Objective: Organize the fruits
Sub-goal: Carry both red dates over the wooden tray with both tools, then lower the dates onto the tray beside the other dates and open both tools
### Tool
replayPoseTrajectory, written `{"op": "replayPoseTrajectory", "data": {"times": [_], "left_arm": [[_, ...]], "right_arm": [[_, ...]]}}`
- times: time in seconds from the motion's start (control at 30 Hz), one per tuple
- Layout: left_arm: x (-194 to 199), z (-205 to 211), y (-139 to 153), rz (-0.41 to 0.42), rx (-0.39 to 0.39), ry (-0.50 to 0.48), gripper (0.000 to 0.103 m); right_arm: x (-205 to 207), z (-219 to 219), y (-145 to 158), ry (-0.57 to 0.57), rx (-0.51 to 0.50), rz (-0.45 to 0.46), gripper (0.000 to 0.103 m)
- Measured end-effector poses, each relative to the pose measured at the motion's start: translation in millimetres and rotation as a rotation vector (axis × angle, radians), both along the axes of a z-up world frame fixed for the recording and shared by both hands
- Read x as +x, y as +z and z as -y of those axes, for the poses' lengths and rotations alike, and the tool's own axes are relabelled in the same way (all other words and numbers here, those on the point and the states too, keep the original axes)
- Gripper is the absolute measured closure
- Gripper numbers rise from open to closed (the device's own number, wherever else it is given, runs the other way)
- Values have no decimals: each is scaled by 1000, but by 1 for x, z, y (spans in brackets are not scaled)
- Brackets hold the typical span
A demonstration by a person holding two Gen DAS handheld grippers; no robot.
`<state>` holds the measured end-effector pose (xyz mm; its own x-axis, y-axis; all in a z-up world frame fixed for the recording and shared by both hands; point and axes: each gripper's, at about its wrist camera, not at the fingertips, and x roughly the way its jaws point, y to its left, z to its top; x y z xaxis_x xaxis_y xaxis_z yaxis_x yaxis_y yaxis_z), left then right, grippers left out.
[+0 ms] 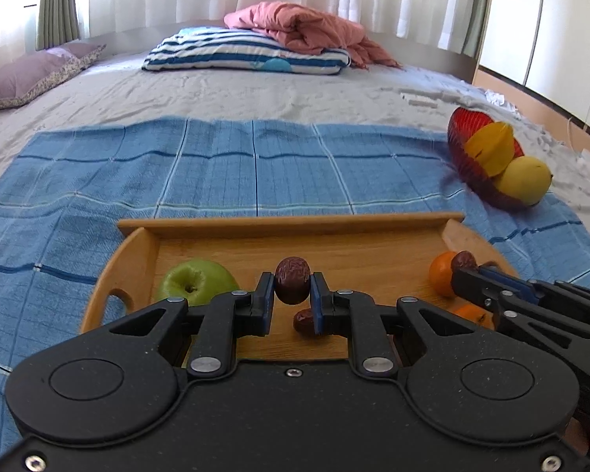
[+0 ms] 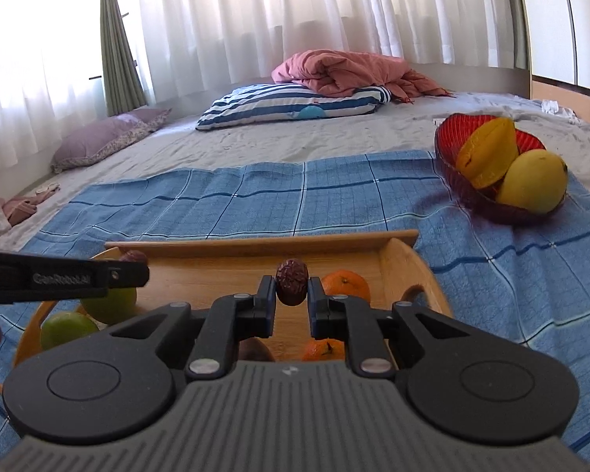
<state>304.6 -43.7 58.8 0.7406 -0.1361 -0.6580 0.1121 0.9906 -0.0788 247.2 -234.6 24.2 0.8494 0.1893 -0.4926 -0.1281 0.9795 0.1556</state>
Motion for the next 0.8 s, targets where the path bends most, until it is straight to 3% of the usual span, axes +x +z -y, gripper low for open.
{"op": "replayPoseTrajectory", "data": {"times": [0.4, 0.8], "left_arm": [[24, 10, -21, -37, -3, -8, 85], [40, 1, -24, -41, 21, 10, 85]], "right_arm": [[20, -21, -11, 42, -81, -41, 82], [33, -32, -20, 88, -87, -76, 82]]}}
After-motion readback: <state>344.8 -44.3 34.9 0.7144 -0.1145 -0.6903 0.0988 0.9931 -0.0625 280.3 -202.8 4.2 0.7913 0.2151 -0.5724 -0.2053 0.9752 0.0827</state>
